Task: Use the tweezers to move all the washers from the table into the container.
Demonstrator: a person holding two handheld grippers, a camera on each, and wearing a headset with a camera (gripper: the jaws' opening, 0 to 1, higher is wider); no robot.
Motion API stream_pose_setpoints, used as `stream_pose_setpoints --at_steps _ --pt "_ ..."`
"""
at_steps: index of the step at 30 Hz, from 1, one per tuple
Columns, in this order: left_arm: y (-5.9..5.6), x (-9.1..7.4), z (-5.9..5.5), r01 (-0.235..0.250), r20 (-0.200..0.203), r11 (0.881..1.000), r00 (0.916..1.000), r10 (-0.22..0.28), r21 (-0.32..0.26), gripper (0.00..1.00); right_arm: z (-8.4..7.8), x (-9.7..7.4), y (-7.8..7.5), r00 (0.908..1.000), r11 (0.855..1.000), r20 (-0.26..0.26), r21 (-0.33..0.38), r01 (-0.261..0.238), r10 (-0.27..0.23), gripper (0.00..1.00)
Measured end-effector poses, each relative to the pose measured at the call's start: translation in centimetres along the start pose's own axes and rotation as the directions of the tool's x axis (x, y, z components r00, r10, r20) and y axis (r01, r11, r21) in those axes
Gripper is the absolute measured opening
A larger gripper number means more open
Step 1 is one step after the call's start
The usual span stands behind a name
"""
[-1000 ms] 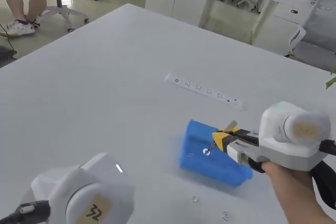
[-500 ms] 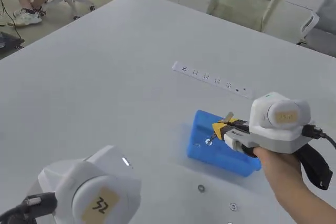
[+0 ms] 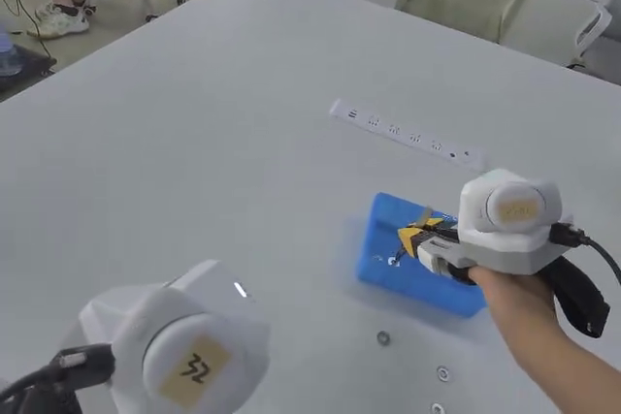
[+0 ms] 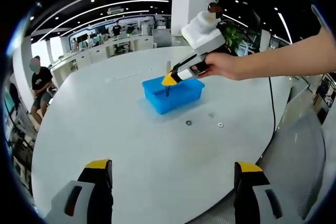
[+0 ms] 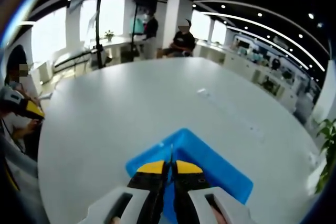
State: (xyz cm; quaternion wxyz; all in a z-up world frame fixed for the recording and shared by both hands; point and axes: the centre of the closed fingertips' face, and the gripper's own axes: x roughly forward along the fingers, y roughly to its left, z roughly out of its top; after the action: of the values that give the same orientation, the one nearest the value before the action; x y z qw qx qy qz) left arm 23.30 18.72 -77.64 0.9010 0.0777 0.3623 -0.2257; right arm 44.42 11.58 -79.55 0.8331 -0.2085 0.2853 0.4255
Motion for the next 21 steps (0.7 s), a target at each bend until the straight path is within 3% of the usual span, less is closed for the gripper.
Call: stream_pose_setpoints --at_steps 15,21 --pt "0.03 0.22 -0.16 0.000 -0.017 1.000 0.9999 0.000 0.004 0.99 -0.83 0.80 -0.04 1.0000 1.000 -0.001 0.007 -0.005 0.005 0.02" --pt "0.03 0.02 0.18 -0.003 -0.013 1.000 0.9999 0.003 0.018 0.99 -0.92 0.61 -0.22 0.9998 0.997 -0.014 0.073 -0.014 0.015 0.02"
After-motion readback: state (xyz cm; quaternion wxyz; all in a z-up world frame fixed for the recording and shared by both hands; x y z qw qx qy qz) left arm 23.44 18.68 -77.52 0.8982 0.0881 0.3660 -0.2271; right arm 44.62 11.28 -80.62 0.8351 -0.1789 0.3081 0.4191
